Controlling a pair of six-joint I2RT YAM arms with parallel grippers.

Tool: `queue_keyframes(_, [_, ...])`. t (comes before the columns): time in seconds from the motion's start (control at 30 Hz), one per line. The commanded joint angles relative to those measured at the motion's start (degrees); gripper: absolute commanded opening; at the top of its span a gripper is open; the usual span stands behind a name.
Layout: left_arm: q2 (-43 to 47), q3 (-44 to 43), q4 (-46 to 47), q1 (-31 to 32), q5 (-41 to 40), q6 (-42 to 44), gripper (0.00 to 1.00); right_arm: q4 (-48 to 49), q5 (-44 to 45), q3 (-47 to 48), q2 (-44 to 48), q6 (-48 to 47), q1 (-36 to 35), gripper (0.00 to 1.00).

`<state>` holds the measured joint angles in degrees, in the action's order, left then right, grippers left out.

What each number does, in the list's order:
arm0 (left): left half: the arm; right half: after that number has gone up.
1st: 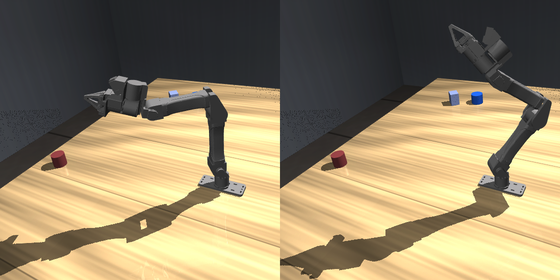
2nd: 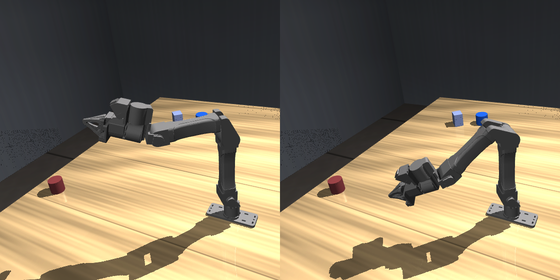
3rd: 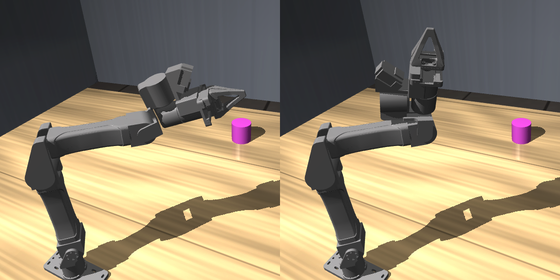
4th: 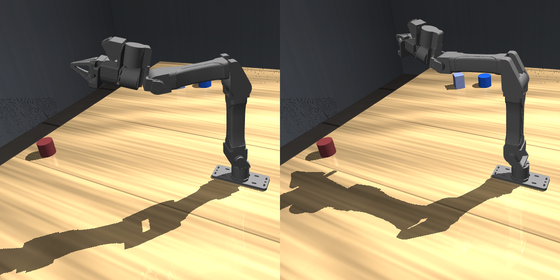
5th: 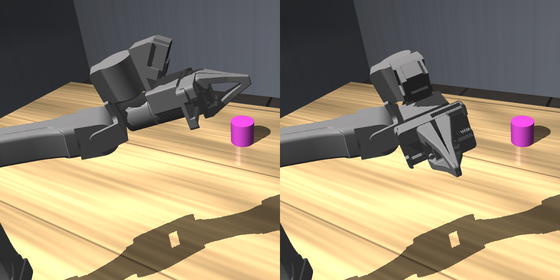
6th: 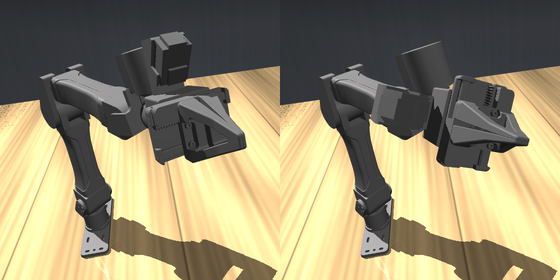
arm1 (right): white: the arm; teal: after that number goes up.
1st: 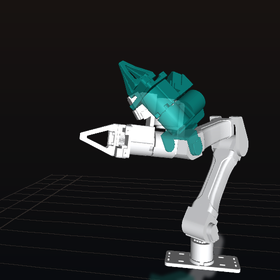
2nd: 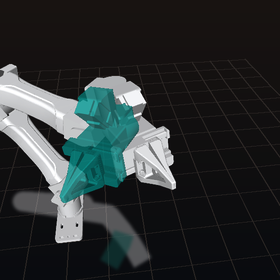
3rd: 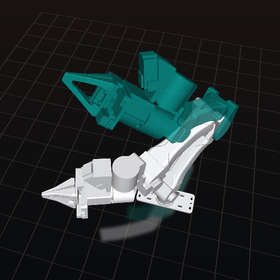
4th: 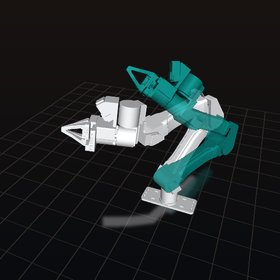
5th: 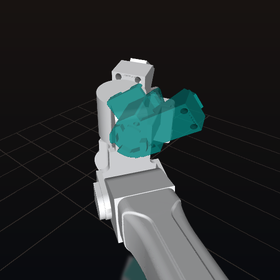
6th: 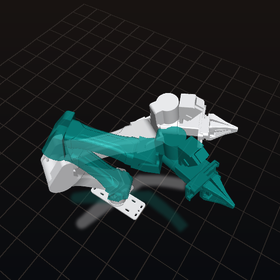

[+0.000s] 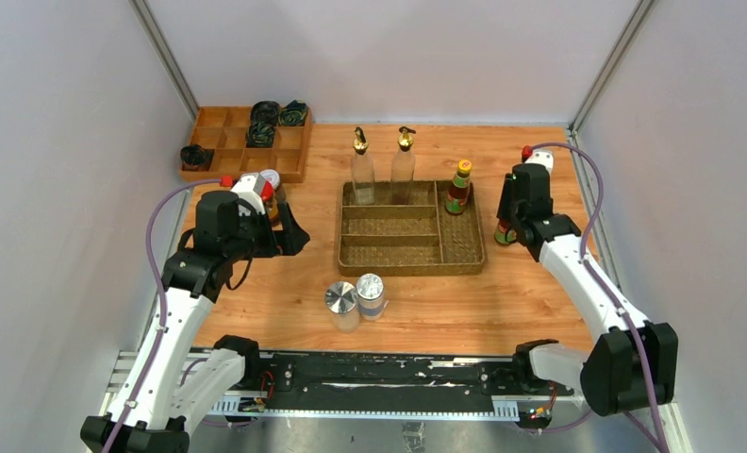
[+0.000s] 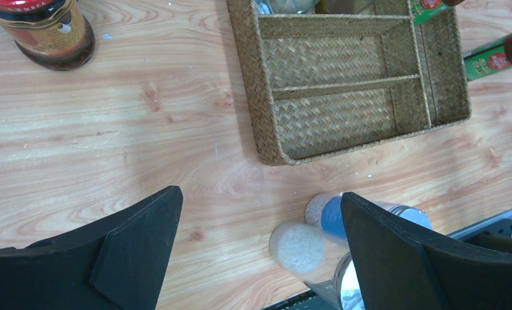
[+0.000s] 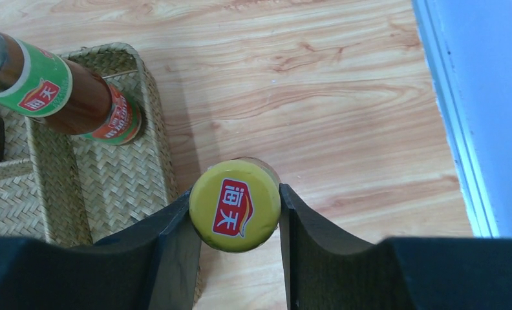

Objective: Organize the condiment bottles
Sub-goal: Pick up the bottle from the center of the board.

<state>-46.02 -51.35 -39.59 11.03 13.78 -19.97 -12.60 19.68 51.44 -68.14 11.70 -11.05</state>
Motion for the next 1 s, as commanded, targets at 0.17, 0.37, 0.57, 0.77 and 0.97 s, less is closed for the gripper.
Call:
queue_keyframes(0.17, [0.5, 0.7, -0.7, -0.4, 1.1, 0.0, 0.99, -6.7, 7.7, 0.7, 11.2, -0.5, 0.9, 0.32])
queue_keyframes(0.37, [0.9, 0.7, -0.6, -0.4, 1.7, -0.2, 0.99, -12.6, 7.4, -0.1, 18.1, 1.0, 0.9, 0.31])
queue_keyframes(0.57, [1.7, 0.7, -0.6, -0.4, 2.1, -0.5, 0.99, -16.6, 1.6, 1.1, 22.6, 1.9, 0.9, 0.30])
queue_keyframes(0.77, [2.4, 0.7, -0.9, -0.4, 2.5, -0.9, 0.99, -18.4, -8.1, 4.2, 23.3, 1.3, 0.8, 0.30])
queue_keyframes(0.97, [2.8, 0.9, -0.8, -0.4, 2.6, -1.3, 0.99, -18.2, -16.3, 7.4, 21.6, -0.7, 0.3, 0.30])
